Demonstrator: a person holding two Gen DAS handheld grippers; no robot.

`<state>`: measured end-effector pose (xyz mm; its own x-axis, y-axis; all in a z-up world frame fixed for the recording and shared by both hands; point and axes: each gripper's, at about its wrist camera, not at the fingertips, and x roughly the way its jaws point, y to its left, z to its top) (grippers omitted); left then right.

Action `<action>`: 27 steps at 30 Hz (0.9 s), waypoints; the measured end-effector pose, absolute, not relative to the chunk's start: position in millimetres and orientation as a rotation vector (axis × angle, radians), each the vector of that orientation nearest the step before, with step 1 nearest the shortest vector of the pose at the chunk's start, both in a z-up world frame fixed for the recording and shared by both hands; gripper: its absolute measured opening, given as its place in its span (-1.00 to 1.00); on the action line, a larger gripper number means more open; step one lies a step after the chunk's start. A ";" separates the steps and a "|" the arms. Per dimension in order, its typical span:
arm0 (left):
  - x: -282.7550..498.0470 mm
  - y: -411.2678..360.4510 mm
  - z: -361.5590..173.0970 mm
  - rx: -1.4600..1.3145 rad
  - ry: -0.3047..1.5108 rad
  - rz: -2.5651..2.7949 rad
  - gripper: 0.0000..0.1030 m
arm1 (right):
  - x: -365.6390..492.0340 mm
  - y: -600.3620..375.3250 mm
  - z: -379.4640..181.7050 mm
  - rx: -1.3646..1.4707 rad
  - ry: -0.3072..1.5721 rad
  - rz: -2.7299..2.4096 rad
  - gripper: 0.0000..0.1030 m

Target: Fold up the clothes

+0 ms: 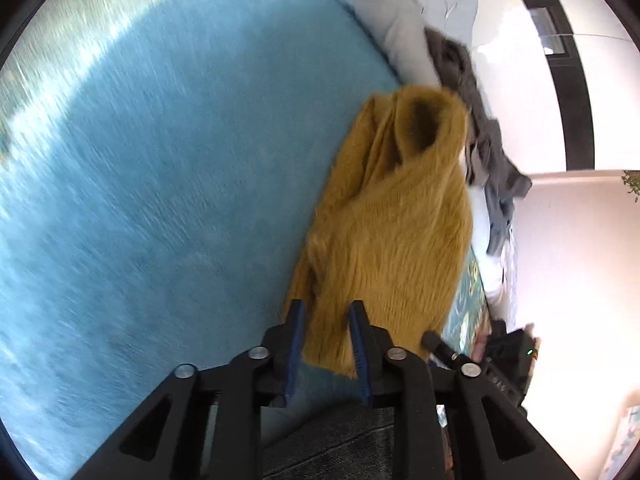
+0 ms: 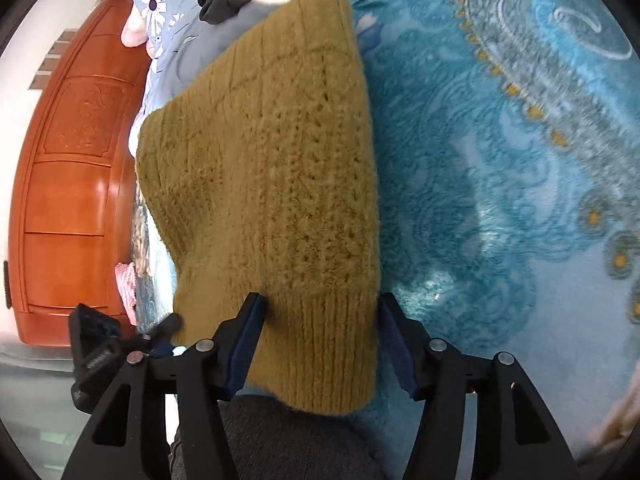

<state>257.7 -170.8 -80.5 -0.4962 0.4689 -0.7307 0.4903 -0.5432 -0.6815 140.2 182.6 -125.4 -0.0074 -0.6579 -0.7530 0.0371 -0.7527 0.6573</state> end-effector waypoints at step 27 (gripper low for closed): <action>137.9 -117.6 -53.0 1.689 1.508 -2.450 0.05 | -4.6 253.2 -60.5 1.844 -0.145 -1.960 -0.55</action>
